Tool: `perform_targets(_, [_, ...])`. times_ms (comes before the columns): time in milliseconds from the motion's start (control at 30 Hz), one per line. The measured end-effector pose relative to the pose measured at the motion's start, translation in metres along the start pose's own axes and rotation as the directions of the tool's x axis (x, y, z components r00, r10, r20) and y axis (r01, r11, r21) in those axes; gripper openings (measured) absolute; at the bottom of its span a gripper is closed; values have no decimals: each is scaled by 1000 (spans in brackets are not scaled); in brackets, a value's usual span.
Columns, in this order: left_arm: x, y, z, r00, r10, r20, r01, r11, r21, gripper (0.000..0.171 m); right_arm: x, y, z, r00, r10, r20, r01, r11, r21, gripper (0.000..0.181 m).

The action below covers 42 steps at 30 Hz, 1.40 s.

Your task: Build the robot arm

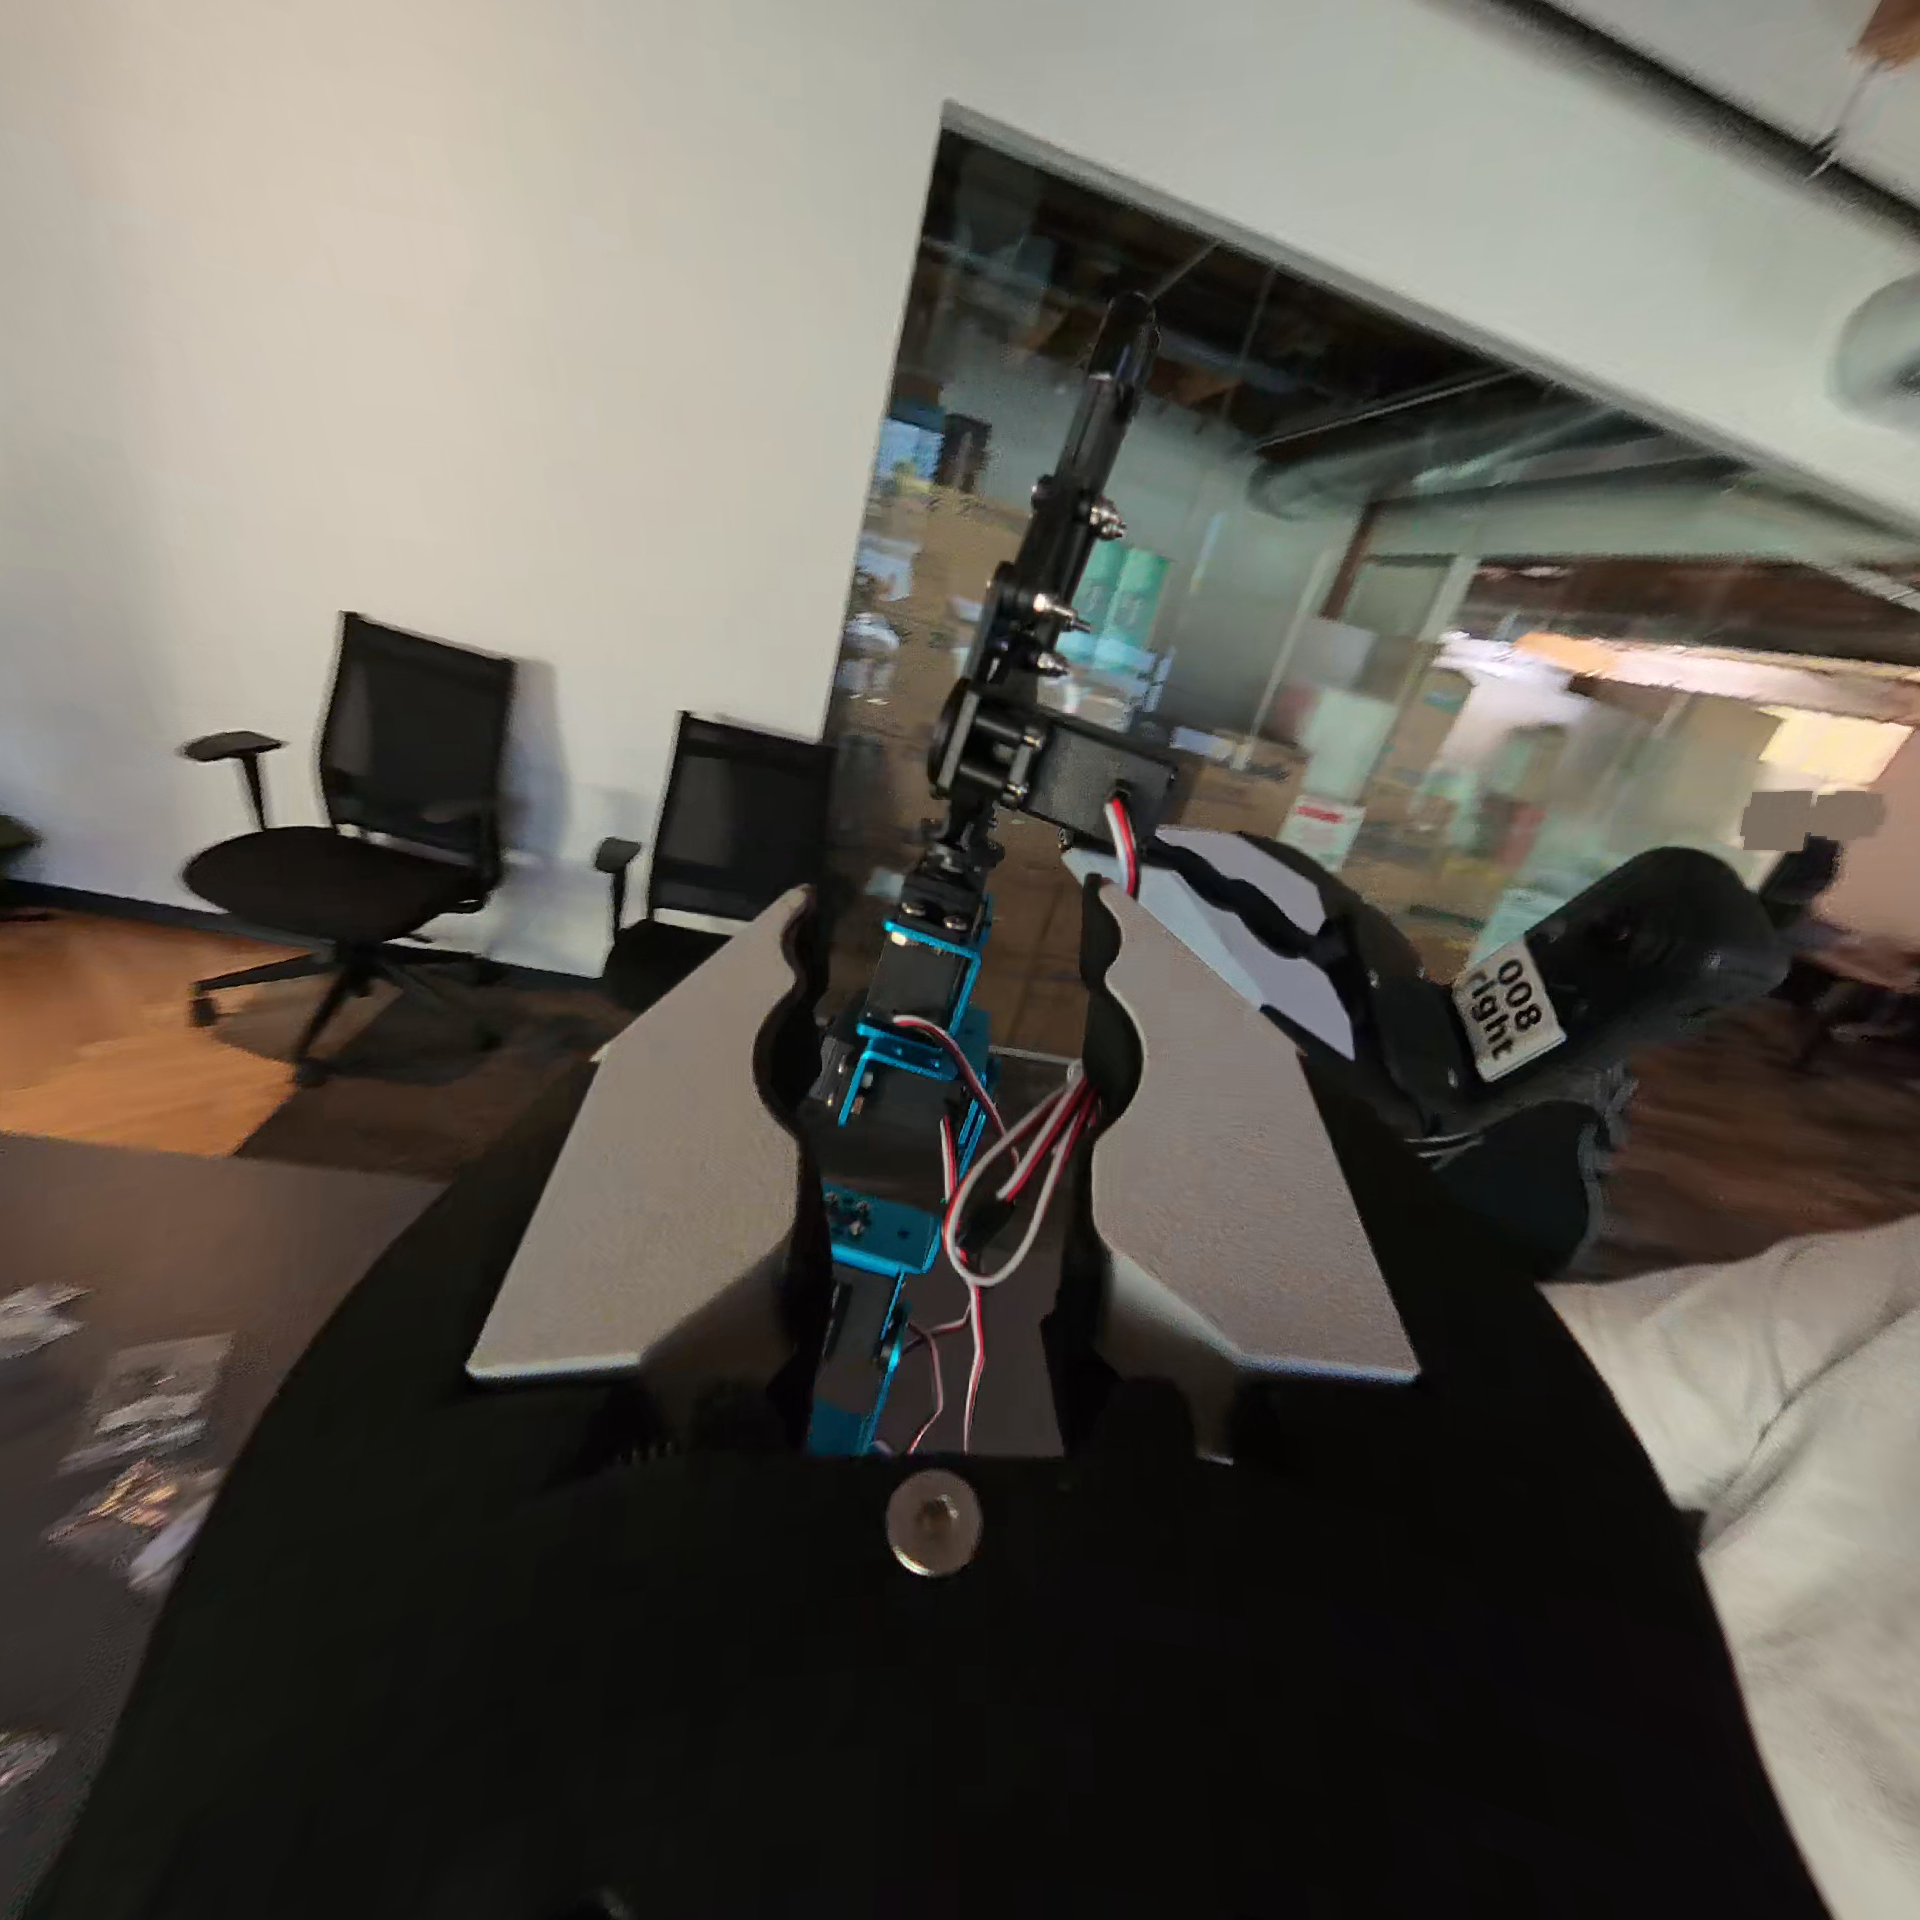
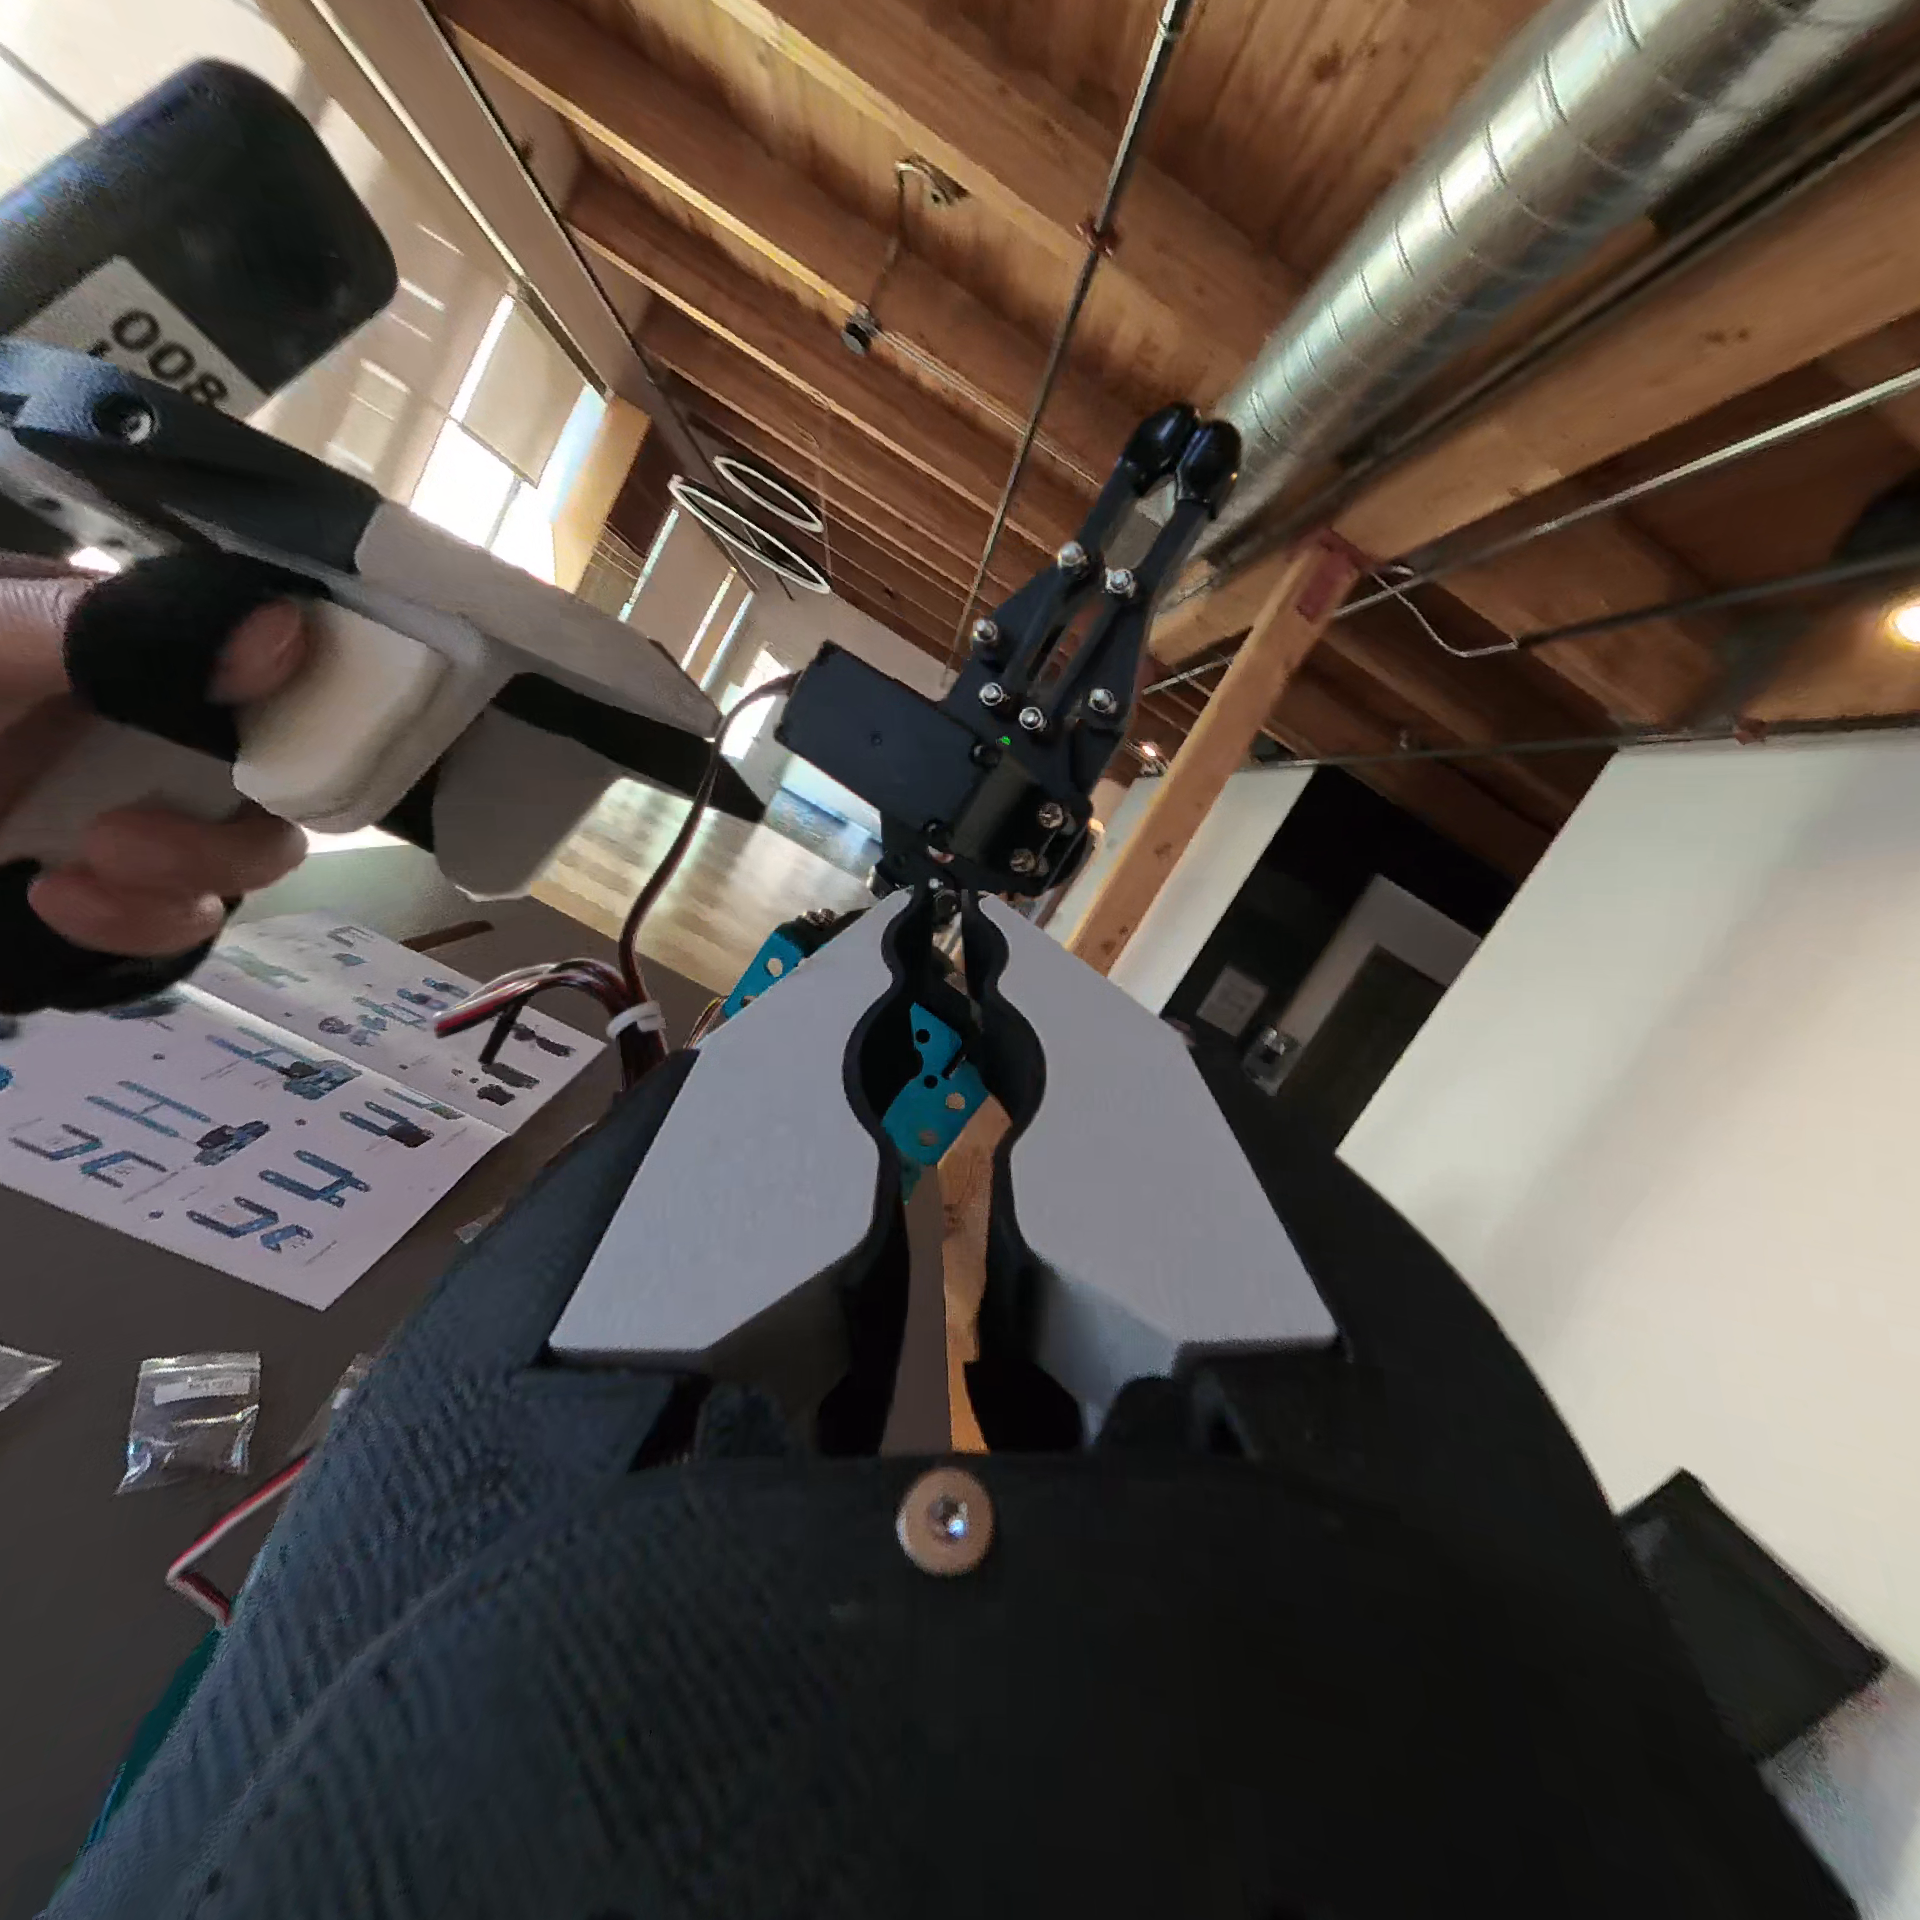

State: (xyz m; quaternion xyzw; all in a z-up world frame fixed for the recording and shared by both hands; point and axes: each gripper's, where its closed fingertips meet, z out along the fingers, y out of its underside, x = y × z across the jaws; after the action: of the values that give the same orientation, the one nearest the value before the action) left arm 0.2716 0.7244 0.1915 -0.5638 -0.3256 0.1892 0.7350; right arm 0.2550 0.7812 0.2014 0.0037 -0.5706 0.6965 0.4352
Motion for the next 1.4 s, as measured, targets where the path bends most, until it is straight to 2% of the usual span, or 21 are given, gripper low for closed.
perform_targets(133, [-7, -2, 10, 996, -7, -84, 9, 1000, 13, 50, -3, 3, 6, 999, 16, -49, -18, 999, -33, 3])
perform_targets(233, [-7, -13, 16, 984, -47, -174, 60, 996, 73, 58, -1, 7, 10, 995, -11, -99, 5, 998, -63, 3])
perform_targets(367, [-4, -5, 30, 970, -25, -243, 32, 999, 24, 62, 2, 6, 10, 988, -5, -155, -3, 999, -49, 3])
perform_targets(500, [-2, -4, 38, 946, -50, -319, 66, 997, 39, 64, 1, 8, 11, 984, -17, -176, 8, 999, -48, 3])
perform_targets(633, [4, -1, 37, 917, -59, -395, 79, 996, 34, 72, 3, -1, 6, 983, -1, -185, 3, 1000, 8, 2])
perform_targets(1133, [9, -2, 43, 876, -55, -479, 83, 996, 38, 71, 3, 6, 17, 985, 87, -148, -85, 996, 22, 3])
perform_targets(1400, [10, -1, 43, 850, -89, -520, 130, 991, 43, 80, -2, 5, 18, 984, 129, -120, -130, 991, -4, 3])
